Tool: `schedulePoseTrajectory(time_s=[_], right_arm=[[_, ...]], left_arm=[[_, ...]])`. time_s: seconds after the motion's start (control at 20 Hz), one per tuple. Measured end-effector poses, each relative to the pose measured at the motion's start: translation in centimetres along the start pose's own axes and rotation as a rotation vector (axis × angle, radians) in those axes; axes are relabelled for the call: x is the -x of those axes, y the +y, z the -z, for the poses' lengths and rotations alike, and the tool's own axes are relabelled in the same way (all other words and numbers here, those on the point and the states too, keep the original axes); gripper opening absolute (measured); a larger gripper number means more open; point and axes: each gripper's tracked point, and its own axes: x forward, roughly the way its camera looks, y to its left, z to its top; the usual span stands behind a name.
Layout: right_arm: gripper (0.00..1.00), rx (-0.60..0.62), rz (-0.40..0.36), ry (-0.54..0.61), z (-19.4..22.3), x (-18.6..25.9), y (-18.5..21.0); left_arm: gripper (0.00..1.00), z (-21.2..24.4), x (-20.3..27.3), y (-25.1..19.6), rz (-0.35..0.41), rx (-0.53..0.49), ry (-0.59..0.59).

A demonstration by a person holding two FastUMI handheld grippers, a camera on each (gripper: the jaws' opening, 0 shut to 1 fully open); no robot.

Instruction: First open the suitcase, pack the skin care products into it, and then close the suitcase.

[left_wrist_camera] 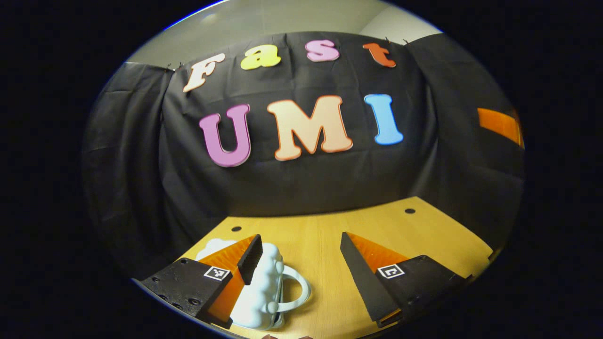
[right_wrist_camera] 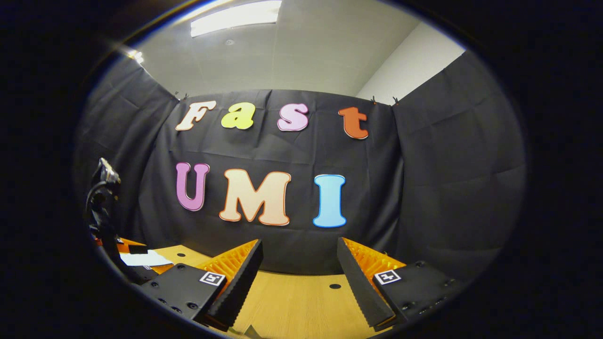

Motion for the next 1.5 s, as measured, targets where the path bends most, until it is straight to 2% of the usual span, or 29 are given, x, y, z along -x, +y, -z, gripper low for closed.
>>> schedulePoseTrajectory(time_s=[0.35,0.45,0.75,0.95,1.05,1.1,1.15,1.2,1.4,1.5], right_arm=[[0.98,0.051,0.074,0.087,2.3,-0.2,-1.6],[0.98,0.057,0.101,0.100,2.5,-0.2,-2.5],[0.99,0.087,0.135,0.113,2.8,0.1,-3.6],[0.99,0.101,0.128,0.124,3.3,-0.1,-3.4],[0.99,0.106,0.129,0.123,3.2,-0.2,-3.4],[0.99,0.108,0.130,0.121,3.2,-0.3,-3.5],[0.99,0.109,0.128,0.123,3.4,-0.3,-3.3],[0.99,0.109,0.129,0.124,3.4,-0.4,-3.2],[0.99,0.107,0.117,0.119,3.5,-0.6,-2.6],[0.99,0.107,0.111,0.113,3.4,-0.8,-2.2]], left_arm=[[0.98,9.6,-4.4,-1.8,0.067,-0.003,0.277],[0.94,11.9,-5.4,-2.1,0.079,0.004,0.346],[0.90,16.5,-7.3,-2.1,0.071,0.070,0.520],[0.87,18.1,-8.5,-1.6,0.064,0.084,0.574],[0.76,19.0,-8.6,-2.4,0.114,0.114,0.608],[0.60,19.3,-8.6,-2.1,0.103,0.119,0.615],[0.54,19.3,-8.7,-1.9,0.098,0.122,0.616],[0.39,19.2,-8.7,-1.5,0.096,0.122,0.614],[0.09,19.7,-8.7,-0.8,0.107,0.120,0.642],[0.07,19.6,-8.6,-0.9,0.119,0.142,0.653]])
